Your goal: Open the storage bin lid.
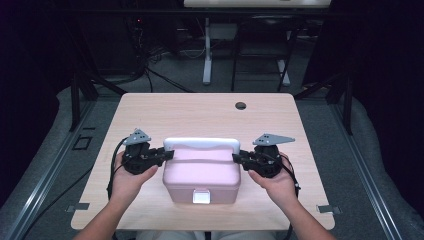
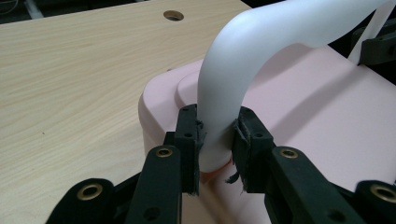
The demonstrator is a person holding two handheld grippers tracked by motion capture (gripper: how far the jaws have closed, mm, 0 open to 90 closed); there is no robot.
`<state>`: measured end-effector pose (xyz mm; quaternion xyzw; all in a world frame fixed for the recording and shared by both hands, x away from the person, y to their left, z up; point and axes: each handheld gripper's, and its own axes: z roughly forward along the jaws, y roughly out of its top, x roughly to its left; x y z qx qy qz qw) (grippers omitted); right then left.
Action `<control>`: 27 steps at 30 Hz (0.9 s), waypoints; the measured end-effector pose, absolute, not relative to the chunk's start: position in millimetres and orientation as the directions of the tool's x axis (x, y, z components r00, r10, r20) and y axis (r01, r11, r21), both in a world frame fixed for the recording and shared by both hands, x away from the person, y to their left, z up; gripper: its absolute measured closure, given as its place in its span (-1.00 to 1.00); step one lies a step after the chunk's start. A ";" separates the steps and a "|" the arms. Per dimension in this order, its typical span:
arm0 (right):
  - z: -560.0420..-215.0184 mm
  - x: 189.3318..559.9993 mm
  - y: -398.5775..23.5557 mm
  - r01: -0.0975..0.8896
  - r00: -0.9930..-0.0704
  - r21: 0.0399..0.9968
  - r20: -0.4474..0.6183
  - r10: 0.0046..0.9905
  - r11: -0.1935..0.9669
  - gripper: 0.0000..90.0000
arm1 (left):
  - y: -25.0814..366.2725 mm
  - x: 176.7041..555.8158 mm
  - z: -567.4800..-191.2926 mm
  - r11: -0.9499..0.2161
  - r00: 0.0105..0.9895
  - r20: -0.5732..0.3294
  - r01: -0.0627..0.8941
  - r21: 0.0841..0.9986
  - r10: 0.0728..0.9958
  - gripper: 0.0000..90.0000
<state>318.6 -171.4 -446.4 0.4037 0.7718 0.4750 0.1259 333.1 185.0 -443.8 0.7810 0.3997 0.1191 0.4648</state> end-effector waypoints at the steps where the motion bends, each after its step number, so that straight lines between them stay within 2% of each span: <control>1: -445.6 319.1 -171.4 0.503 -0.645 0.834 0.187 0.741 0.227 0.64 | 185.3 333.6 -443.3 -0.248 0.653 -0.187 0.514 0.821 0.734 0.63; 18: -434.1 323.4 -172.1 0.530 -0.641 0.823 0.232 0.731 0.204 0.65 | 186.6 340.0 -432.6 -0.236 0.643 -0.199 0.525 0.818 0.739 0.61; 23: -433.5 325.1 -173.3 0.540 -0.638 0.819 0.248 0.729 0.193 0.65 | 186.7 337.9 -430.2 -0.226 0.646 -0.199 0.513 0.828 0.737 0.46; 27: -433.4 326.0 -174.2 0.547 -0.637 0.816 0.259 0.726 0.188 0.65 | 191.2 332.9 -425.2 -0.230 0.652 -0.182 0.494 0.839 0.736 0.43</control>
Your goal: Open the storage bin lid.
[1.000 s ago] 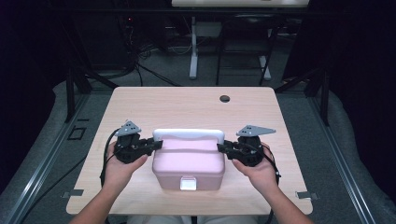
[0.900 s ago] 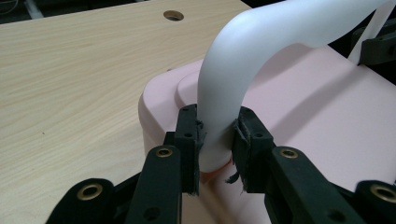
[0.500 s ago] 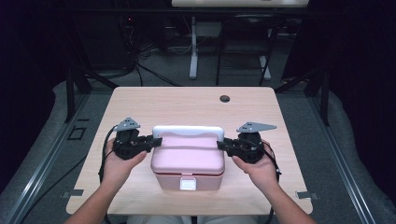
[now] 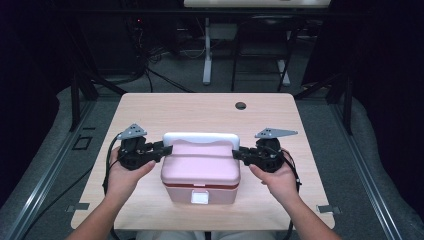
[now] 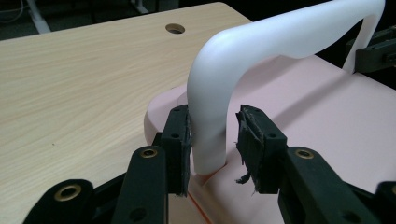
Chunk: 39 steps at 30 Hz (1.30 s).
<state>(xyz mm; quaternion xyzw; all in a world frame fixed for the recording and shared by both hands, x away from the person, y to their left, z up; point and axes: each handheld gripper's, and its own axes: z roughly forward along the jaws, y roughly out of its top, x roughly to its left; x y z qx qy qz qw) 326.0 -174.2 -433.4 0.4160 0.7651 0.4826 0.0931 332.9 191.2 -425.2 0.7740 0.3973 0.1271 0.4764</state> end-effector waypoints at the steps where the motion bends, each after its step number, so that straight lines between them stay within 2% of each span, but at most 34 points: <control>1: -433.5 326.3 -174.1 0.547 -0.636 0.817 0.264 0.725 0.183 0.65 | 193.0 331.4 -424.1 -0.231 0.652 -0.181 0.493 0.839 0.737 0.43; 13: -430.2 331.1 -176.6 0.580 -0.622 0.800 0.311 0.719 0.156 0.65 | 224.9 311.0 -427.7 -0.197 0.629 -0.184 0.486 0.852 0.756 0.47; 30: -427.8 334.1 -177.6 0.587 -0.614 0.798 0.330 0.717 0.136 0.65 | 230.0 286.1 -465.0 -0.239 0.657 -0.186 0.501 0.832 0.731 0.90; 39: -425.8 335.1 -177.8 0.590 -0.611 0.796 0.329 0.719 0.137 0.65 | 223.7 284.9 -468.4 -0.250 0.678 -0.197 0.502 0.828 0.709 0.99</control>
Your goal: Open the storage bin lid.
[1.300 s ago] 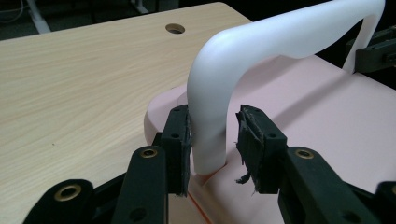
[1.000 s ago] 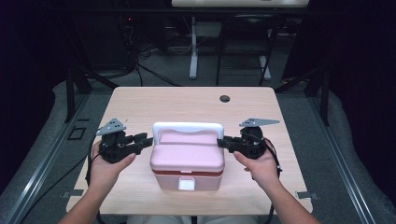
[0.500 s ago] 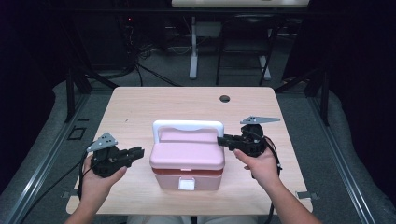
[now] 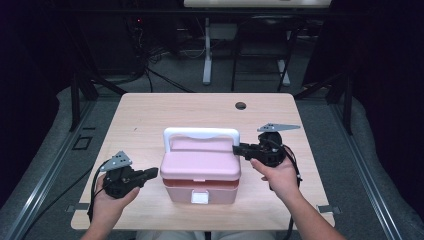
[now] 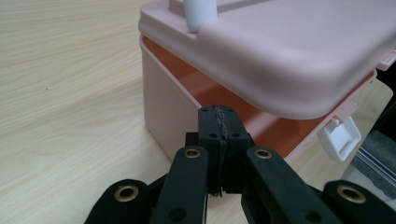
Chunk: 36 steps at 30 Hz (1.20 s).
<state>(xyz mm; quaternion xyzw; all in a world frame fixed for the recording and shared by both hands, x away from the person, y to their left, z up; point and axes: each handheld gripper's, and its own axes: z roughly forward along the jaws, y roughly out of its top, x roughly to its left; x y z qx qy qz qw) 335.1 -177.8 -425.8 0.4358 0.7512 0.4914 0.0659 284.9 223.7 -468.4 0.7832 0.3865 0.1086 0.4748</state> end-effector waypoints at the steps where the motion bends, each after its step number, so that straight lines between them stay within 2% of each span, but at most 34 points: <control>1: -425.5 335.3 -177.7 0.589 -0.612 0.797 0.328 0.719 0.137 0.65 | 223.0 284.8 -468.4 -0.251 0.679 -0.197 0.502 0.828 0.707 0.99; 24: -423.8 339.0 -178.2 0.592 -0.610 0.795 0.335 0.718 0.132 0.65 | 187.6 291.4 -472.8 -0.292 0.729 -0.210 0.496 0.818 0.651 1.00; 36: -425.0 339.9 -178.7 0.593 -0.608 0.795 0.338 0.718 0.127 0.64 | 188.0 287.3 -470.4 -0.296 0.736 -0.204 0.487 0.821 0.646 1.00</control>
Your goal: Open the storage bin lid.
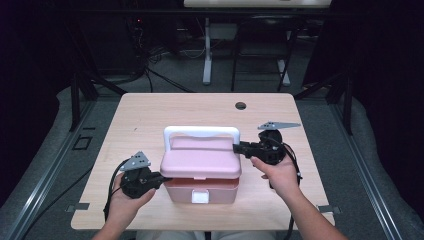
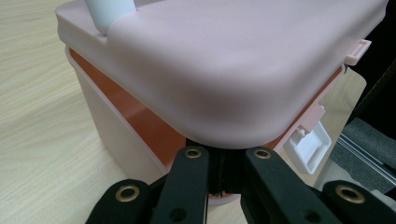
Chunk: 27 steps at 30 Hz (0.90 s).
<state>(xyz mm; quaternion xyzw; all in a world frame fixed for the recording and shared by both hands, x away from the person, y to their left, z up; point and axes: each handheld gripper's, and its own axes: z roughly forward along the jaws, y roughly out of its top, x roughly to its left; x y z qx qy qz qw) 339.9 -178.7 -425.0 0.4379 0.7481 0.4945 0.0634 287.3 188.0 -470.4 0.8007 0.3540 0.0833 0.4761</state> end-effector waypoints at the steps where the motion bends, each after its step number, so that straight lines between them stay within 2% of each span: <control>1: -424.9 339.7 -178.8 0.595 -0.608 0.793 0.338 0.718 0.130 0.64 | 188.3 287.1 -470.1 -0.297 0.736 -0.205 0.489 0.820 0.646 1.00; 16: -422.3 335.8 -187.9 0.583 -0.595 0.805 0.330 0.733 0.110 0.57 | 188.2 286.8 -465.8 -0.300 0.736 -0.198 0.485 0.822 0.647 1.00; 27: -424.1 319.1 -201.3 0.554 -0.594 0.819 0.267 0.759 0.146 0.83 | 188.7 290.6 -448.8 -0.305 0.741 -0.180 0.468 0.829 0.647 1.00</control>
